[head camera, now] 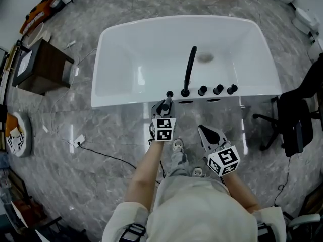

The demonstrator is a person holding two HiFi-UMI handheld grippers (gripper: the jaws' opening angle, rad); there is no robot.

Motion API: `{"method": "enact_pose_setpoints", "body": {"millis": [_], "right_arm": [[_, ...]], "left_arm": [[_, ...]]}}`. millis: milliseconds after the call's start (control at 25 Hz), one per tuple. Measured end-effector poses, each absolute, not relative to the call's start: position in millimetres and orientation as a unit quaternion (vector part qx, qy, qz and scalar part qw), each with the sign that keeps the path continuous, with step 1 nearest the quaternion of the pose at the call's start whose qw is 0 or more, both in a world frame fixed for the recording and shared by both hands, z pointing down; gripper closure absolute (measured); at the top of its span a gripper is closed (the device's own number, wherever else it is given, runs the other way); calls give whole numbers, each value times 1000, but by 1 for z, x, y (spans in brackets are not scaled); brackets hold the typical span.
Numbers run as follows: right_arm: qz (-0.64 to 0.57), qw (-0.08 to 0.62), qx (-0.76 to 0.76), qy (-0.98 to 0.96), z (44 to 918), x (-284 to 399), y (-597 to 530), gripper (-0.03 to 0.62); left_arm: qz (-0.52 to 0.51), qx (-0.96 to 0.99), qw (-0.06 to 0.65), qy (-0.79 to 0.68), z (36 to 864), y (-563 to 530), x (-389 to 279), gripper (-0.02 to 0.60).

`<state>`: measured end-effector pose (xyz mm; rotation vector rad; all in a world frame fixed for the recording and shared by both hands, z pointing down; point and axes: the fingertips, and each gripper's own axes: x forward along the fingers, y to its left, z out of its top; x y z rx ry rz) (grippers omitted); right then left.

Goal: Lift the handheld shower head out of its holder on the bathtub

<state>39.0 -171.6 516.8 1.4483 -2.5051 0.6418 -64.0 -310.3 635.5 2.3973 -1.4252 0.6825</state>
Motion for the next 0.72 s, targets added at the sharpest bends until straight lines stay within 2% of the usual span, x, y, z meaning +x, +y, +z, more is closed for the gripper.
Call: {"method": "enact_pose_setpoints", "body": {"millis": [720], "right_arm": [[182,65,469,-862,491,60,-87,574]], "left_arm": [[139,812,120,-554,551,-204,-66,440]]}}
